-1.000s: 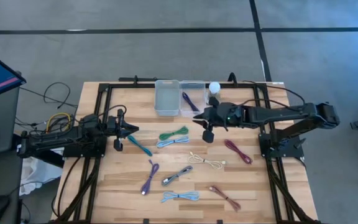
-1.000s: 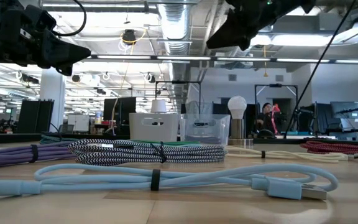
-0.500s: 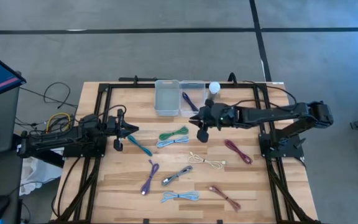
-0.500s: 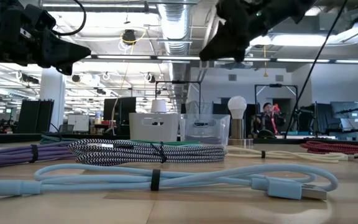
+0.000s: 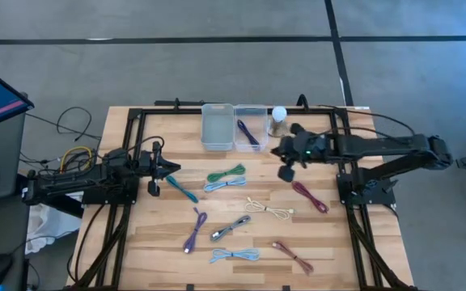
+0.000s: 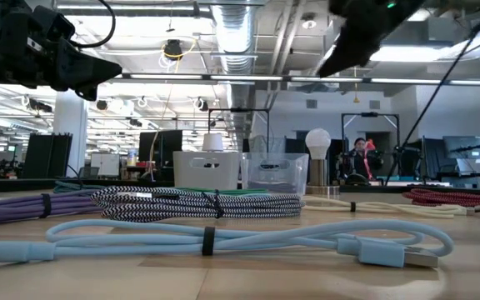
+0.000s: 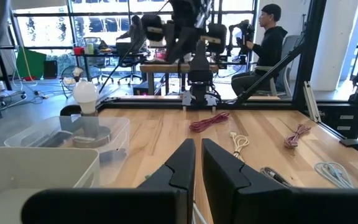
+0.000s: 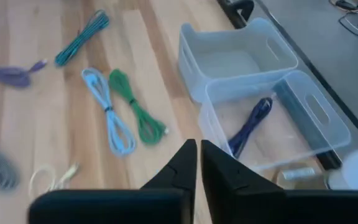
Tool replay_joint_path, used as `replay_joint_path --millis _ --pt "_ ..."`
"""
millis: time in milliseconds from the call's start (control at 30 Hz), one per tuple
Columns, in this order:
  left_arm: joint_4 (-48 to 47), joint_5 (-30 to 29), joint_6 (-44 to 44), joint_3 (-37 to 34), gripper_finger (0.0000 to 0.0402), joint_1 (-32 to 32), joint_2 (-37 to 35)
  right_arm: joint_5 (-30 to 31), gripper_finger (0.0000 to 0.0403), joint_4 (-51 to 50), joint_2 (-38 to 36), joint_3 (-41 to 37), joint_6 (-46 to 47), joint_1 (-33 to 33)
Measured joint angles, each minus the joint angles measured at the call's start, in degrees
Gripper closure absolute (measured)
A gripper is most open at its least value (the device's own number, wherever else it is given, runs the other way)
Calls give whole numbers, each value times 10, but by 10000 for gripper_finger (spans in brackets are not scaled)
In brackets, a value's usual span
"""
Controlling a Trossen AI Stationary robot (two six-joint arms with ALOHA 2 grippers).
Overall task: Pick & Place USB Port
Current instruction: Put the braided pink charger cable into the transparent bin
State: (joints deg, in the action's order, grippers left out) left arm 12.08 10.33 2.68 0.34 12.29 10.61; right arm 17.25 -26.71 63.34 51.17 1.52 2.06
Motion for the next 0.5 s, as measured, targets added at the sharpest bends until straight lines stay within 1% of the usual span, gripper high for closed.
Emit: replay_joint_path --millis 133,200,300,467,500 --pt "0 0 -2 0 374 0 0 9 400 -21 -63 -48 12 -16" --pt "0 0 -10 0 374 0 0 12 398 -21 -95 -80 36 -21" --pt "0 0 -16 0 374 0 0 35 397 -43 -142 -125 88 -25" --pt "0 0 -17 0 374 0 0 65 401 -159 -202 -153 171 -41" --pt "1 0 -17 0 374 0 0 70 401 -168 -206 -154 187 -46"
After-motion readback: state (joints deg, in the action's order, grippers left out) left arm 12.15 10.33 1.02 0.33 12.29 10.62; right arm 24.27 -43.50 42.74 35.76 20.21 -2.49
